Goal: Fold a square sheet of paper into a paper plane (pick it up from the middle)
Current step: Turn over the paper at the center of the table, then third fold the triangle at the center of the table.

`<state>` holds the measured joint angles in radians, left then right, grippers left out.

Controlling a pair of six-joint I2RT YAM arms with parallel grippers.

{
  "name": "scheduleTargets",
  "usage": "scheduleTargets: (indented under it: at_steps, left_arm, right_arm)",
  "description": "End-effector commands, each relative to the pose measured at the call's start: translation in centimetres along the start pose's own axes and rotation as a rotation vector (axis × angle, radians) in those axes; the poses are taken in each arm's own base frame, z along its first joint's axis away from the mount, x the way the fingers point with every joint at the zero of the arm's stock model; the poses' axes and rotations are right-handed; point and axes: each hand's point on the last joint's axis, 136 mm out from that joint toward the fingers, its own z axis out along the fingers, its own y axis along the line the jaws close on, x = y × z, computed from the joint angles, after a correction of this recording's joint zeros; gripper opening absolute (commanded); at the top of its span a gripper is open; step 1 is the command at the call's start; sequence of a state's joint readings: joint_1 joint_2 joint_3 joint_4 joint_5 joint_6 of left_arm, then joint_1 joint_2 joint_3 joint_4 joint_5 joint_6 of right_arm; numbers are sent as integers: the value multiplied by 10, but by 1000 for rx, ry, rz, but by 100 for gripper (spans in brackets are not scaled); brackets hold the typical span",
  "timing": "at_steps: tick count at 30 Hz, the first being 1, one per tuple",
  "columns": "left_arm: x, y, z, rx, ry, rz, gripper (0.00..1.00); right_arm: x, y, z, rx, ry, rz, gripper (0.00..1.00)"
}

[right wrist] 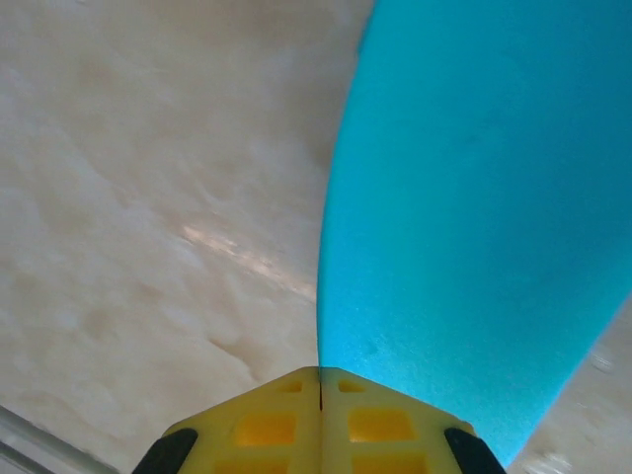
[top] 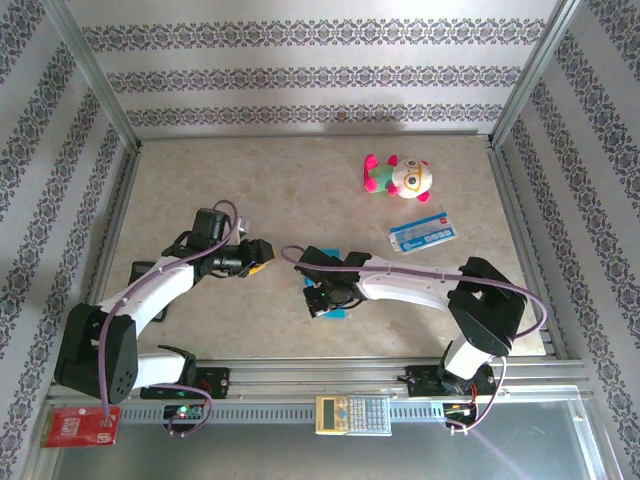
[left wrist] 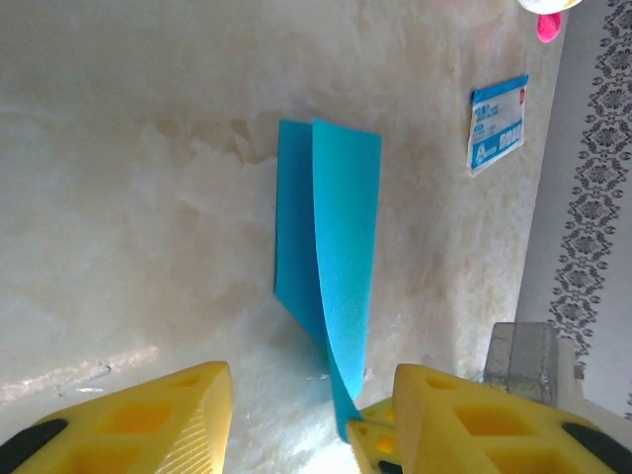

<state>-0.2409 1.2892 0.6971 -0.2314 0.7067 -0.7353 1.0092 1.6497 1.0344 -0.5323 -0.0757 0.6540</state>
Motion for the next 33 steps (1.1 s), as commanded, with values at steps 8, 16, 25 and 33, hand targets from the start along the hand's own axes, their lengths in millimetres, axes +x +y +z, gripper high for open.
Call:
scheduleTargets:
  at_steps: [8, 16, 25, 33]
  left_arm:
    - [4, -34, 36, 111, 140, -32, 32]
    - [5, -49, 84, 96, 229, -13, 18]
    - [8, -27, 129, 4, 311, -2, 17]
    - [12, -4, 142, -77, 366, 18, 16]
  right_arm:
    - [-8, 20, 6, -127, -67, 34, 7]
    - [-2, 13, 7, -148, -96, 18, 7]
    - [-1, 12, 13, -168, -87, 23, 7]
    - [-5, 9, 10, -200, -98, 22, 12]
